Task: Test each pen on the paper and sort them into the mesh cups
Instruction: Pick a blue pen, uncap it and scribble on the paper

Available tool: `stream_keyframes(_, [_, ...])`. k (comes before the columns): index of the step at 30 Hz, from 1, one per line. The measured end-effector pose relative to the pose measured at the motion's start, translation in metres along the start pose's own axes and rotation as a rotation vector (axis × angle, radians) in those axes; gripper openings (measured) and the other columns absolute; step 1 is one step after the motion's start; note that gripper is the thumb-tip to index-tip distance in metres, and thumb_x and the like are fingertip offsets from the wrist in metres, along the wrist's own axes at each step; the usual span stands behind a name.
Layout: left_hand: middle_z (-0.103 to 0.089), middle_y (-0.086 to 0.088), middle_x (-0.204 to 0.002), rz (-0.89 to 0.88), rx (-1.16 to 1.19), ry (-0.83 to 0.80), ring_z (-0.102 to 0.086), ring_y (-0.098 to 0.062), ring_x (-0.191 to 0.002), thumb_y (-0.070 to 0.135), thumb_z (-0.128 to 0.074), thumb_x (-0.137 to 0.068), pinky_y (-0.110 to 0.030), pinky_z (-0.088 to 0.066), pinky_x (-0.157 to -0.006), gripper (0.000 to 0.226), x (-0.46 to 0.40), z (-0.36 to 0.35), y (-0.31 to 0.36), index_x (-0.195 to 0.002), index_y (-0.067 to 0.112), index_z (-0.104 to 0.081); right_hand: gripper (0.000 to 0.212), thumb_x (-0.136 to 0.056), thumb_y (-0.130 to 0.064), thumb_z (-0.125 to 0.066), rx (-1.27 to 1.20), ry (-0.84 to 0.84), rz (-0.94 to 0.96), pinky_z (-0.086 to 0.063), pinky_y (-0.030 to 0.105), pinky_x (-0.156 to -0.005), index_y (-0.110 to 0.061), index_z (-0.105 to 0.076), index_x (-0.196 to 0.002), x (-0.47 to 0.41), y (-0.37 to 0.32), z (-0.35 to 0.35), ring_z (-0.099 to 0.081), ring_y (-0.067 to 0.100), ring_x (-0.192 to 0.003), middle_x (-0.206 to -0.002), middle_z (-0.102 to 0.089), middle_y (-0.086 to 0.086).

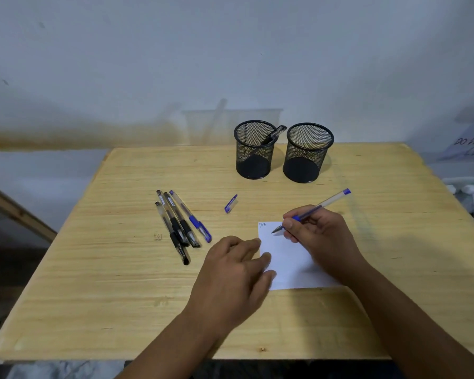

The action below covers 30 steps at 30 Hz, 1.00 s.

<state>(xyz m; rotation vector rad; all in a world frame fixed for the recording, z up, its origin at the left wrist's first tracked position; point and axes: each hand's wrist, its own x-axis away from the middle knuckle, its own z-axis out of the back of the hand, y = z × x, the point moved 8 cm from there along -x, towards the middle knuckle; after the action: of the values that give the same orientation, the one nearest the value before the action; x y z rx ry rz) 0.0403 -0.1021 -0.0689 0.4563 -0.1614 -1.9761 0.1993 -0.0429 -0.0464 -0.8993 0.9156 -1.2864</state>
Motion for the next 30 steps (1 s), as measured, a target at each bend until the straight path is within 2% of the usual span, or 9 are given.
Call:
stream_keyframes(4, [-0.065, 0.005, -0.126, 0.036, 0.006, 0.008, -0.055, -0.022, -0.107, 0.047, -0.051, -0.094, -0.038, -0.044, -0.091, 0.029, 0.004, 0.0, 0.0, -0.11, 0.032, -0.07, 0.019, -0.089, -0.013, -0.069, 0.023, 0.048, 0.012, -0.058, 0.018, -0.068, -0.031, -0.066, -0.085, -0.004, 0.0, -0.001, -0.07, 0.007, -0.069, -0.075, -0.073, -0.009])
stream_keyframes(7, [-0.06, 0.005, -0.133, 0.048, 0.022, 0.004, -0.053, -0.021, -0.113, 0.047, -0.054, -0.093, -0.041, -0.044, -0.093, 0.028, 0.003, -0.002, -0.001, -0.11, 0.032, -0.07, 0.015, -0.089, -0.017, -0.069, 0.066, 0.109, -0.002, -0.057, 0.019, -0.071, -0.031, -0.066, -0.084, -0.005, 0.006, 0.001, -0.07, 0.007, -0.072, -0.076, -0.072, -0.011])
stream_keyframes(10, [-0.06, 0.01, -0.135, 0.05, 0.029, 0.0, -0.054, -0.021, -0.118, 0.048, -0.055, -0.089, -0.041, -0.044, -0.094, 0.03, 0.001, -0.003, -0.002, -0.108, 0.032, -0.07, 0.004, -0.089, -0.019, -0.07, 0.141, 0.168, -0.02, -0.055, 0.021, -0.076, -0.021, -0.073, -0.09, -0.007, 0.011, 0.003, -0.068, 0.007, -0.078, -0.083, -0.072, -0.008])
stream_keyframes(14, [-0.065, 0.016, -0.126, 0.097, 0.035, 0.014, -0.054, -0.017, -0.114, 0.051, -0.059, -0.082, -0.04, -0.044, -0.089, 0.03, -0.004, 0.001, -0.004, -0.103, 0.033, -0.07, 0.009, -0.086, -0.014, -0.072, 0.167, 0.21, 0.002, -0.047, 0.007, -0.075, -0.009, -0.078, -0.091, -0.011, 0.01, 0.001, -0.064, -0.003, -0.08, -0.097, -0.071, -0.009])
stream_keyframes(17, [-0.066, 0.019, -0.122, 0.121, 0.046, 0.013, -0.053, -0.013, -0.111, 0.056, -0.056, -0.085, -0.038, -0.042, -0.086, 0.031, -0.01, 0.003, -0.008, -0.101, 0.035, -0.071, 0.011, -0.087, -0.016, -0.072, 0.191, 0.238, 0.004, -0.05, 0.016, -0.079, -0.009, -0.075, -0.094, -0.015, 0.008, 0.0, -0.065, 0.005, -0.081, -0.094, -0.074, -0.002])
stream_keyframes(18, [-0.066, 0.02, -0.119, 0.132, 0.052, 0.016, -0.053, -0.012, -0.109, 0.055, -0.053, -0.088, -0.038, -0.042, -0.085, 0.03, -0.012, 0.004, -0.01, -0.101, 0.035, -0.071, 0.011, -0.087, -0.018, -0.072, 0.188, 0.229, -0.011, -0.05, 0.015, -0.078, -0.012, -0.074, -0.095, -0.017, 0.009, 0.0, -0.066, 0.006, -0.081, -0.091, -0.074, -0.002])
stream_keyframes(22, [-0.062, 0.019, -0.115, 0.192, 0.071, 0.019, -0.052, -0.013, -0.104, 0.044, -0.051, -0.092, -0.037, -0.041, -0.085, 0.026, -0.021, 0.003, -0.02, -0.113, 0.034, -0.064, 0.008, -0.086, -0.025, -0.072, 0.162, 0.187, -0.095, -0.045, 0.01, -0.07, -0.024, -0.07, -0.094, -0.022, 0.018, 0.001, -0.066, 0.001, -0.08, -0.084, -0.072, -0.01])
stream_keyframes(27, [-0.053, 0.01, -0.125, 0.237, 0.019, -0.04, -0.043, -0.019, -0.111, 0.051, -0.05, -0.086, -0.038, -0.035, -0.087, 0.05, -0.023, 0.0, -0.023, -0.132, 0.032, -0.053, 0.009, -0.086, -0.023, -0.072, 0.155, 0.208, -0.079, -0.044, 0.001, -0.068, -0.028, -0.068, -0.092, -0.019, 0.021, -0.001, -0.066, -0.004, -0.074, -0.076, -0.07, -0.015])
stream_keyframes(30, [-0.048, 0.007, -0.128, 0.236, -0.037, -0.085, -0.038, -0.021, -0.114, 0.055, -0.046, -0.086, -0.04, -0.035, -0.09, 0.057, -0.025, -0.001, -0.022, -0.136, 0.03, -0.05, 0.009, -0.086, -0.021, -0.072, 0.12, 0.229, -0.068, -0.044, -0.001, -0.071, -0.026, -0.068, -0.092, -0.018, 0.023, 0.0, -0.065, -0.008, -0.077, -0.077, -0.07, -0.016])
